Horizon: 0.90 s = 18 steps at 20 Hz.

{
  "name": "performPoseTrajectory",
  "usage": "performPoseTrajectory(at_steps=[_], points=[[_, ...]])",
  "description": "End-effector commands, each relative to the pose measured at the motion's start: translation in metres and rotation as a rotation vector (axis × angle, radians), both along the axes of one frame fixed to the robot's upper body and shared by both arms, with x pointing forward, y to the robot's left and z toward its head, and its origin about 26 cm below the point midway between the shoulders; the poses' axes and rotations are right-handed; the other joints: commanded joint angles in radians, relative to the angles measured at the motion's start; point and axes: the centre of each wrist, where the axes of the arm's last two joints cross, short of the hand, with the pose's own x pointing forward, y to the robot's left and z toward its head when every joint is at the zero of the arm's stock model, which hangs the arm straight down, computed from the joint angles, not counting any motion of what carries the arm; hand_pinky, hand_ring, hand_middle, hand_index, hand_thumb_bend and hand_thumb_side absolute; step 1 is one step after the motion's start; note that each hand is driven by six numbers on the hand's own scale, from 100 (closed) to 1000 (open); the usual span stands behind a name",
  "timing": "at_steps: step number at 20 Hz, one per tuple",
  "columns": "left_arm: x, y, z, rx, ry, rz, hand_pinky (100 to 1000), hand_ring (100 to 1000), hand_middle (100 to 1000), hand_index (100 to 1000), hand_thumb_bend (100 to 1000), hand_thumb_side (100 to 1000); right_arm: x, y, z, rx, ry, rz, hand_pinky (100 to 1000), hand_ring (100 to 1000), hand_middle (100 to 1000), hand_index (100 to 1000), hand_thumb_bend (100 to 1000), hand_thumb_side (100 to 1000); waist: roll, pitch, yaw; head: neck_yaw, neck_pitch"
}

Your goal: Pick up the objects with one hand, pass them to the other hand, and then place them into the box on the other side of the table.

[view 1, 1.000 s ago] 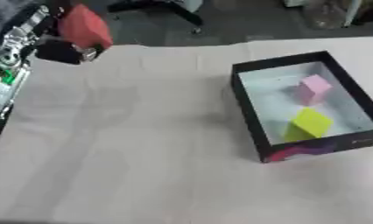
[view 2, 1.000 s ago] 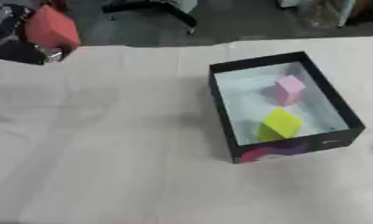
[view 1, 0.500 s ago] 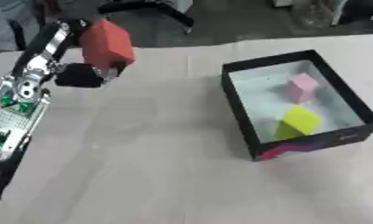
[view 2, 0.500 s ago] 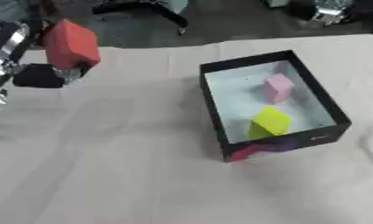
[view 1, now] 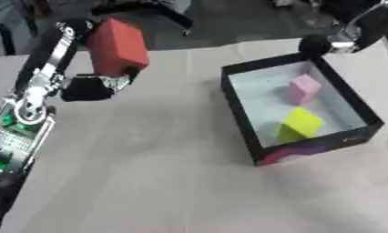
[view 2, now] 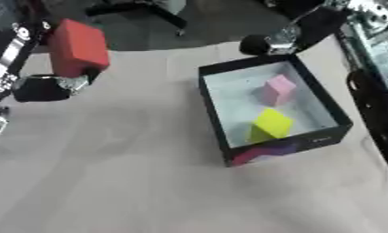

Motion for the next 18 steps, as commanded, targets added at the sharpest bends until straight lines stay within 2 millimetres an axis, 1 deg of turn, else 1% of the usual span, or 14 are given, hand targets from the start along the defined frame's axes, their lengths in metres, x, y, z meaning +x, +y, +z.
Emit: performPoseTrajectory(at_steps=[1,5,10,14,18], points=[[-0.008,0.0,0.013,0.0,-0.116,-0.059,791,677,611,545,100,212,-0.006,0.012,0.01,-0.047,-0.036,0.058,1000,1000,806,1000,576,291,-0.011,-0.037,-0.001,-0.009,-0.007],[-0.015,-0.003,0.017,0.013,-0.226,-0.113,780,675,616,552,100,200,-0.004,0.023,0.006,-0.076,-0.008,0.104,1000,1000,806,1000,586,292,-0.007,-0.031,-0.001,-0.016,-0.013],[-0.026,-0.009,0.023,0.042,-0.39,-0.138,749,674,636,561,100,177,-0.002,0.035,0.003,-0.091,0.033,0.145,1000,1000,805,1000,597,291,-0.003,-0.02,0.0,-0.027,-0.021],[-0.034,-0.014,0.027,0.072,-0.503,-0.167,732,669,640,565,101,158,-0.001,0.039,0.002,-0.097,0.067,0.151,1000,1000,804,1000,604,288,-0.002,-0.01,0.002,-0.034,-0.028],[-0.038,-0.017,0.03,0.117,-0.613,-0.183,719,670,644,573,130,133,0.002,0.04,0.001,-0.113,0.113,0.142,1000,1000,804,1000,615,289,-0.002,-0.002,0.004,-0.038,-0.033]])
